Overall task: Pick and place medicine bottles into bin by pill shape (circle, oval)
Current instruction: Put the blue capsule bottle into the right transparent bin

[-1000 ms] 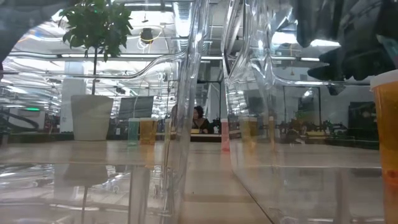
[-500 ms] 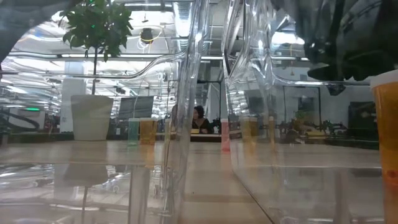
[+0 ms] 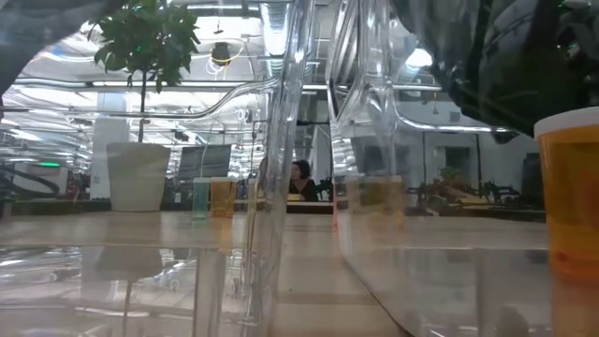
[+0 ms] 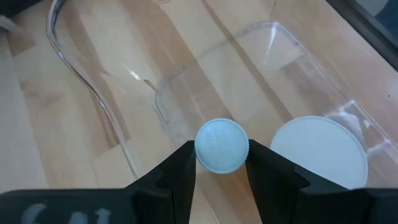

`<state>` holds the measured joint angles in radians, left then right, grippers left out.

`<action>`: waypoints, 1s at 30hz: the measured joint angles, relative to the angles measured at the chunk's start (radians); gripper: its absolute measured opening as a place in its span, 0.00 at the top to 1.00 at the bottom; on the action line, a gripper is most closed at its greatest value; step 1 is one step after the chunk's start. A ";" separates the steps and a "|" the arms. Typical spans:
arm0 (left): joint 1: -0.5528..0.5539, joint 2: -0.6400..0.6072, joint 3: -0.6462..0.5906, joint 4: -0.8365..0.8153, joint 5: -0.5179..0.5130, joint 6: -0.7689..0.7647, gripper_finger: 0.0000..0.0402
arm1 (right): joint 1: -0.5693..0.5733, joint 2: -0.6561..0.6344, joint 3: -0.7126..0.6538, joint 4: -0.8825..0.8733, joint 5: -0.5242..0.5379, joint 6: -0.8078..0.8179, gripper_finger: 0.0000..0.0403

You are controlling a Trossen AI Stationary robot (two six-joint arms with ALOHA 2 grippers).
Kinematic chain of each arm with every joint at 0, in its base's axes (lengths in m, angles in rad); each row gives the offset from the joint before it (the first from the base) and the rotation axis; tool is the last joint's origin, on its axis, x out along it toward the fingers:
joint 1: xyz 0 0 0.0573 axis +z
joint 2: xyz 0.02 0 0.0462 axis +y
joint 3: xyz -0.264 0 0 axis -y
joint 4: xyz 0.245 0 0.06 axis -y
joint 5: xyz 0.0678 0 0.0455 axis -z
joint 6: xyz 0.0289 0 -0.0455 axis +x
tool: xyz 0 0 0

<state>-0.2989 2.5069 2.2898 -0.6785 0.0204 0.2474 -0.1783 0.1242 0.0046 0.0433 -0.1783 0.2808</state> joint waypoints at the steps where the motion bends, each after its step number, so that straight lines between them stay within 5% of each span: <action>1: 0.000 0.000 0.000 -0.001 -0.002 0.001 0.69 | 0.000 0.000 0.000 0.000 0.000 0.000 0.44; 30: -0.002 0.000 0.000 -0.020 -0.005 0.049 0.69 | 0.000 0.000 0.000 0.000 0.000 0.000 0.44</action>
<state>-0.3008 2.5069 2.2894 -0.6989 0.0151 0.2962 -0.1783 0.1242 0.0045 0.0432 -0.1783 0.2806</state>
